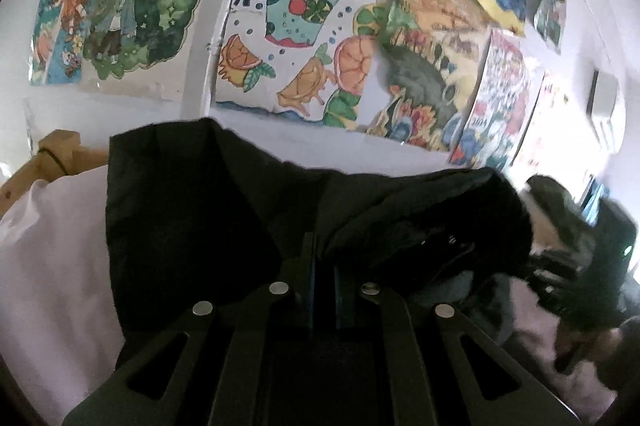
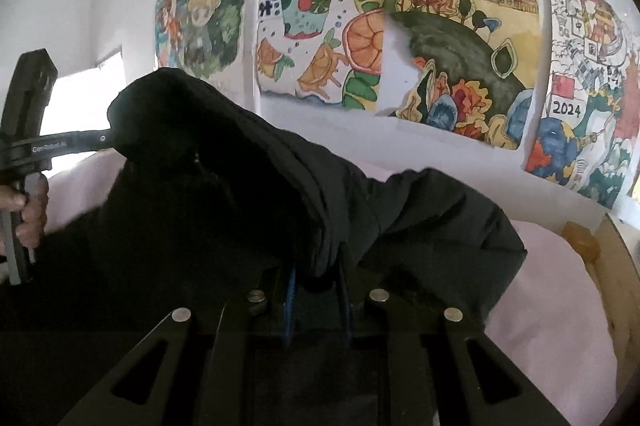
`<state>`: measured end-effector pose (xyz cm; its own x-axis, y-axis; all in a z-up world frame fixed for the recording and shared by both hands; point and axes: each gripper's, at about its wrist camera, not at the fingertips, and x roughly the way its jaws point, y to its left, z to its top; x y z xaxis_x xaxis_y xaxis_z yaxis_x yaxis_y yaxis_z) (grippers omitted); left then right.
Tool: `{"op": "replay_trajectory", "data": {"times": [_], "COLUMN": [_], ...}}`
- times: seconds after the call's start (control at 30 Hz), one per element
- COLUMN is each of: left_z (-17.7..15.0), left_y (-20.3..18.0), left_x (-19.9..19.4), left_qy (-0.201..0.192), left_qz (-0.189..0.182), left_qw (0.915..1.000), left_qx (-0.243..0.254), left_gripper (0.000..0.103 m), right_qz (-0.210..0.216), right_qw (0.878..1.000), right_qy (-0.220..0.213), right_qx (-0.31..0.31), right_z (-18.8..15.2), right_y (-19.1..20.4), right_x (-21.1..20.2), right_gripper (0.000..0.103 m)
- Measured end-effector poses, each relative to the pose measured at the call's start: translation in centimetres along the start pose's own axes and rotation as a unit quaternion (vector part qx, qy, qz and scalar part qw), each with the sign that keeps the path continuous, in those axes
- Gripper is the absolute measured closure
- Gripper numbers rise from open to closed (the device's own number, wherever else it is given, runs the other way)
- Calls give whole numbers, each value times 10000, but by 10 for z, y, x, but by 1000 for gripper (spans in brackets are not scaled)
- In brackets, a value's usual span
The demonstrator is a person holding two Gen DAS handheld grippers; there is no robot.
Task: Fold large clothes
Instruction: 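Grasp the jacket collar with the right gripper while the left gripper holds the body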
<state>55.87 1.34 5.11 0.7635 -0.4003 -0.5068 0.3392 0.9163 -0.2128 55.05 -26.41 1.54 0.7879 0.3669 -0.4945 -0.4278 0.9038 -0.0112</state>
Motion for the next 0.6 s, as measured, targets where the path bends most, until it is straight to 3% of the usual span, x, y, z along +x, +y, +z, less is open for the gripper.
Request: {"op": "replay_trajectory", "data": {"times": [0.27, 0.33, 0.43, 0.53, 0.6], "left_z": [-36, -38, -39, -39, -39], "left_y": [6, 8, 9, 9, 9], "left_x": [35, 37, 36, 37, 38], "left_qy": [32, 19, -12, -11, -7], "left_qz": [376, 380, 367, 364, 368], "left_qw": [9986, 9985, 9983, 9981, 9980], "left_qx": [384, 403, 461, 503, 521], "left_gripper": [99, 99, 99, 99, 99], "right_qz": [-162, 42, 376, 377, 310], "right_qw": [9994, 9993, 9968, 9928, 9913], "right_qy": [293, 154, -458, -990, -1059], "right_qx": [-4, 329, 541, 562, 716], "right_z": [-28, -26, -17, 5, 29], "right_y": [-1, -12, -23, -28, -29], "right_x": [37, 27, -9, -36, -30], "right_gripper": [86, 84, 84, 84, 84]}}
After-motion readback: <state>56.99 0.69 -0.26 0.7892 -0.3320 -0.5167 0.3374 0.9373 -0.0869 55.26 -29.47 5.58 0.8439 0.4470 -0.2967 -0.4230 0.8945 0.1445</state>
